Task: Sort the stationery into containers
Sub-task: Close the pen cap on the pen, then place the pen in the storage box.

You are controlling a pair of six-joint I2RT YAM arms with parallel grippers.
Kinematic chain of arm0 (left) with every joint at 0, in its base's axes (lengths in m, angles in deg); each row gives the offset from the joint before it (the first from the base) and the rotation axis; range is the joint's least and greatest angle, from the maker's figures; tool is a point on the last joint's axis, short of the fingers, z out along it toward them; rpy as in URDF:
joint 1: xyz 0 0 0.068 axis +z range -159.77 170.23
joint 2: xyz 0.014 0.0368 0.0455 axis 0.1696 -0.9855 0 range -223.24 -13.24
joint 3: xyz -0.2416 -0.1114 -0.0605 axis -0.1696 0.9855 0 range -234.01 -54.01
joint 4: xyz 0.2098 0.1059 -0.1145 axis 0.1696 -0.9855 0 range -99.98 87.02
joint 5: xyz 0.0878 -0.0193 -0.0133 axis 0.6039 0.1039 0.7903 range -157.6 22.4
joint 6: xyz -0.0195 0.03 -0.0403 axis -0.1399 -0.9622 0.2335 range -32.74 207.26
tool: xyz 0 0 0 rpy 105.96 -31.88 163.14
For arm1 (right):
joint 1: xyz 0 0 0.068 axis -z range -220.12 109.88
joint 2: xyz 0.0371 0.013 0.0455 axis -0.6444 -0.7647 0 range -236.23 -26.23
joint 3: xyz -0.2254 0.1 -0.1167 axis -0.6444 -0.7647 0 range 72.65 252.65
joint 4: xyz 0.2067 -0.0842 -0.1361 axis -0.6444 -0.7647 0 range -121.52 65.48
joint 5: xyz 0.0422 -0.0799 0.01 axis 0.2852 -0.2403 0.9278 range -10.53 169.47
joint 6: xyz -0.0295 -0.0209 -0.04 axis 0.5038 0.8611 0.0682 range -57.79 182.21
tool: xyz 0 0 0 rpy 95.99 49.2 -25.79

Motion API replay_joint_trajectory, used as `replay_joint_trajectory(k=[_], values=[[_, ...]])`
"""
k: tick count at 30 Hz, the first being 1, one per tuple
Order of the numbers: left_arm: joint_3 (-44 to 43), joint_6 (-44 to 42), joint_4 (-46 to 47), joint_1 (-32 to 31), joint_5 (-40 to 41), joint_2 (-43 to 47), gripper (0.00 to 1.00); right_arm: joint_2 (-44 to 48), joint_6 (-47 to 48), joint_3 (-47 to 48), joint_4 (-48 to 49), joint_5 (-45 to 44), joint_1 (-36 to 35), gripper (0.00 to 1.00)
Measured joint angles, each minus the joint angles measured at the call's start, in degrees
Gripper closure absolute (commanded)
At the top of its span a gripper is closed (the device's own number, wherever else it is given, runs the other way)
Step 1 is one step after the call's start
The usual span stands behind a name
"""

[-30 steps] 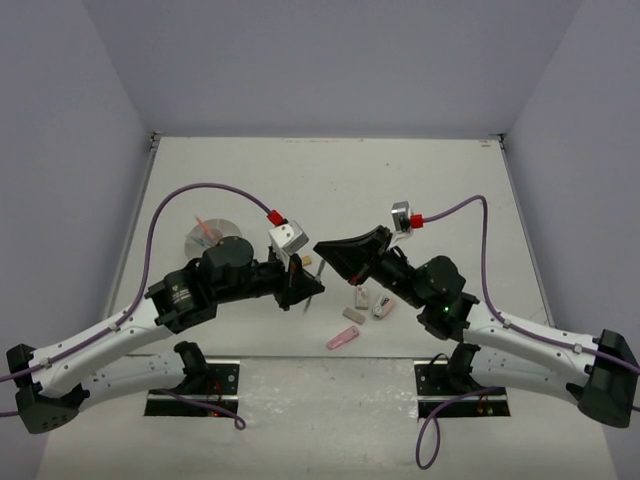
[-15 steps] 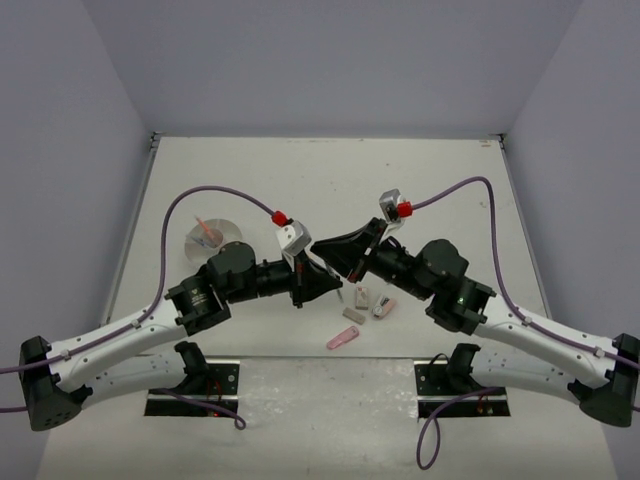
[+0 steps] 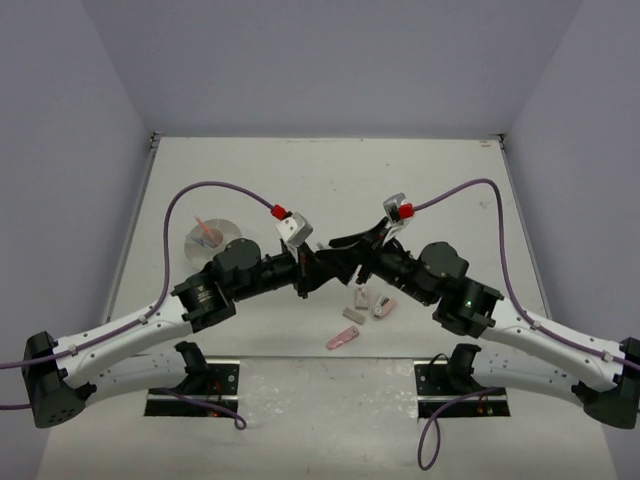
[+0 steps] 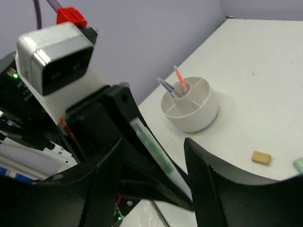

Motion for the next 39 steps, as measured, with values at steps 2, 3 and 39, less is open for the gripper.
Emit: replay_joint_trajectory(k=[2,3,39], values=[[-0.4,-0.2,0.1,0.4,3.0,0.5,1.0,1.6,0.0,0.0,-3.1,-2.4,0.0,0.2],[-0.5,-0.3,0.0,0.5,4.7,0.7,1.0,2.5,-0.1,0.0,-4.5,-3.6,0.0,0.2],[-8.5,36.0,-43.9,30.4,69.1,-13.6,0.83,14.9,1.5,-10.5,-16.8,-8.2,16.4,0.09]])
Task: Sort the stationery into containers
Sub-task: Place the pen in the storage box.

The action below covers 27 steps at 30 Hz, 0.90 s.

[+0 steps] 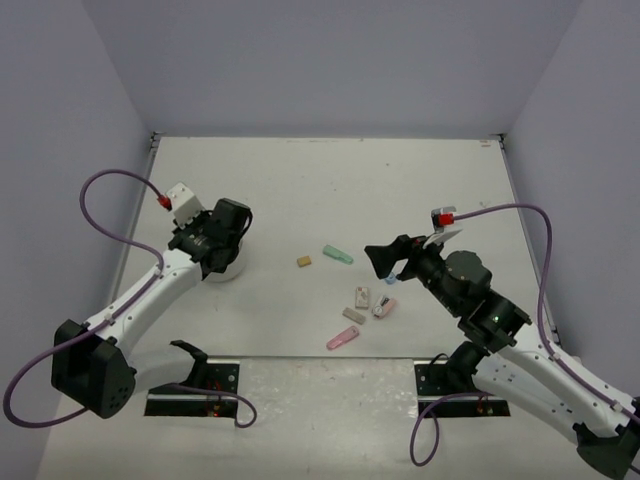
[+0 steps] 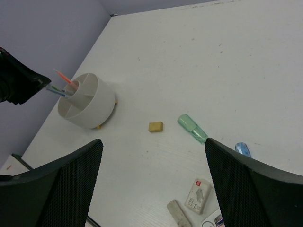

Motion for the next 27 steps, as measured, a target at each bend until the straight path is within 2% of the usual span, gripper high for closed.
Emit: replay_joint_trajectory(k=[5,8,9,11,13,14,20,22,27], values=[[2.3,-0.2,2.3,0.0,-2.1,1.9,0.75,-1.7,0.0,0.0,-0.1,0.1,0.1,0.1],[3.8,-0.9,4.3,0.0,-3.5,4.3,0.76,-2.4,0.0,0.0,-0.2,0.2,0.1,0.1],[4.1,-1.2,4.9,0.0,-3.8,5.3,0.72,-2.4,0.0,0.0,-0.1,0.2,0.1,0.1],[4.6,-2.0,6.2,0.0,-4.2,7.0,0.57,-2.5,0.0,0.0,-0.1,0.3,0.2,0.1],[4.7,-2.7,7.3,0.0,-4.6,8.1,0.45,-2.5,0.0,0.0,-0.1,0.3,0.2,0.1],[4.7,-3.0,7.6,0.0,-5.0,8.4,0.36,-2.6,0.0,0.0,-0.1,0.3,0.3,0.1],[3.5,-5.8,8.0,0.0,-8.2,9.6,0.06,-3.0,0.0,0.0,-0.1,0.3,0.3,0.09],[1.6,-8.3,8.2,0.0,-10.5,10.3,0.0,-4.0,0.1,0.0,-0.1,0.4,0.3,0.09],[-6.3,-16.0,9.7,0.0,-18.0,10.3,0.0,-10.9,0.6,1.1,-1.0,1.8,0.3,0.08]])
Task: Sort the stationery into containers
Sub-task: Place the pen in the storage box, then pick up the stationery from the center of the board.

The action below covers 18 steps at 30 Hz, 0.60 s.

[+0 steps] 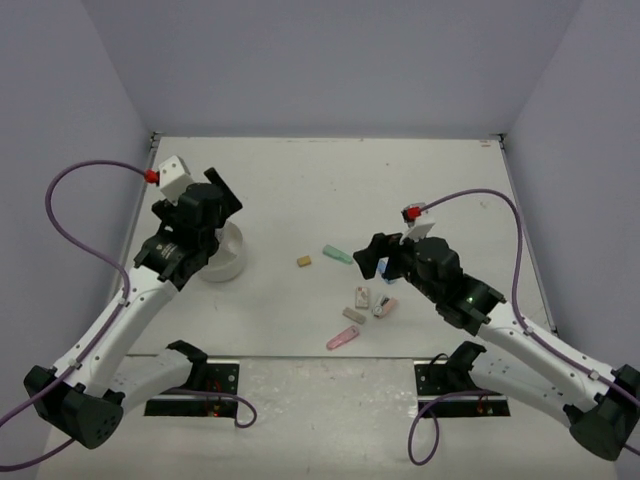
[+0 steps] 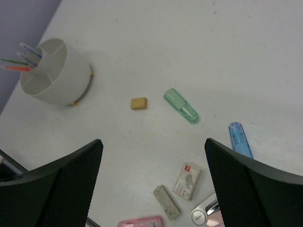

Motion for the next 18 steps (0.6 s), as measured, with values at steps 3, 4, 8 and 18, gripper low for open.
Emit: replay_joint_trajectory(k=[3,4,8,18], values=[[-3.4,-4.1,0.6,0.0,-5.6,-0.6,0.0,-6.6,0.7,2.3,-0.9,1.7,0.0,0.01],[-3.9,-5.3,0.7,-0.1,-7.4,-0.6,0.0,-8.3,1.0,3.1,-1.6,2.5,0.0,0.01],[-4.7,-9.7,-0.4,-0.1,-14.9,0.1,0.0,-16.4,2.3,7.3,-4.5,4.8,0.3,0.01],[-0.4,-20.0,-2.4,-0.1,-28.9,16.1,0.0,-34.3,9.6,16.5,-10.3,4.8,0.4,0.02]])
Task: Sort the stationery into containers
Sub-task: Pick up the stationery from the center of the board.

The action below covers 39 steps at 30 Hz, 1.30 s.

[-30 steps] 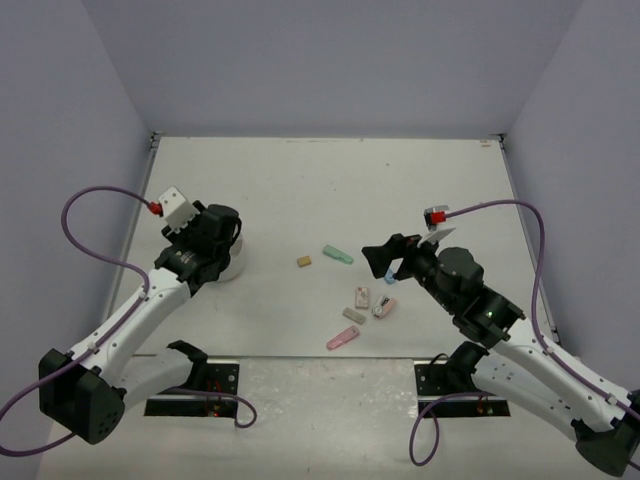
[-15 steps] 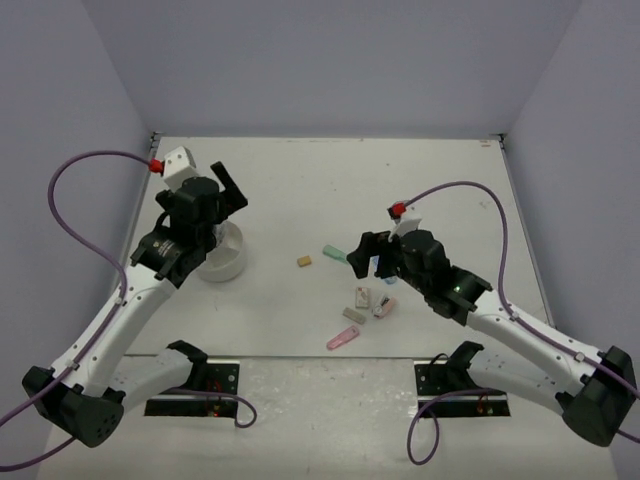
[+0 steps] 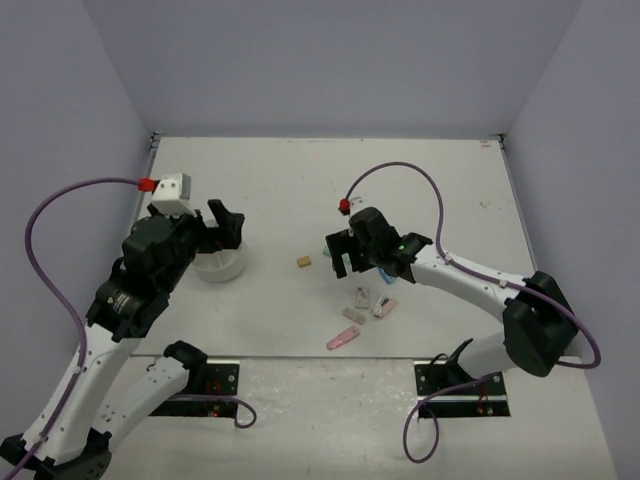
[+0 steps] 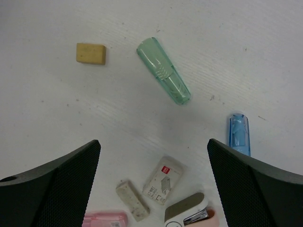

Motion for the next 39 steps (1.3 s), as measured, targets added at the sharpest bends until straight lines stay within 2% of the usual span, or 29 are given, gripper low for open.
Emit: replay_joint_trajectory(k=[3,8,9,11,13,16,20,29,34,39], values=[[3.5,-1.7,1.2,0.0,-0.6,5.0,0.0,-5.3,4.4,4.7,-3.0,-0.6,0.5,0.04],[10.5,-2.5,0.7,0.0,-1.5,8.9,0.0,-19.3,12.5,17.1,-6.9,0.2,2.5,0.2],[11.2,-2.5,0.7,0.0,-1.8,9.2,0.0,-21.7,14.1,19.0,-8.6,0.9,3.0,0.27],[12.6,-2.5,0.7,0.0,-2.2,10.1,0.0,-26.5,16.4,22.5,-10.8,2.5,4.0,0.32],[13.3,-2.5,0.7,0.0,-2.6,11.1,0.0,-29.8,17.9,24.4,-12.2,3.5,4.8,0.33],[13.3,-2.5,1.3,0.0,-3.1,11.9,0.0,-32.0,19.1,24.8,-14.3,5.4,5.5,0.46],[13.3,-2.5,2.0,0.0,-3.8,12.0,0.0,-32.8,19.3,25.2,-15.5,6.0,5.6,0.67],[13.3,-2.5,2.1,0.0,-4.4,11.5,0.0,-32.4,16.8,24.2,-13.0,5.9,5.3,0.99],[13.3,-0.8,2.5,0.0,-4.8,10.0,0.0,-27.7,14.6,19.4,-10.1,8.0,4.8,1.0],[14.5,5.1,5.7,0.0,-7.8,9.0,0.0,-16.0,11.2,12.3,-6.3,12.9,3.0,1.0]])
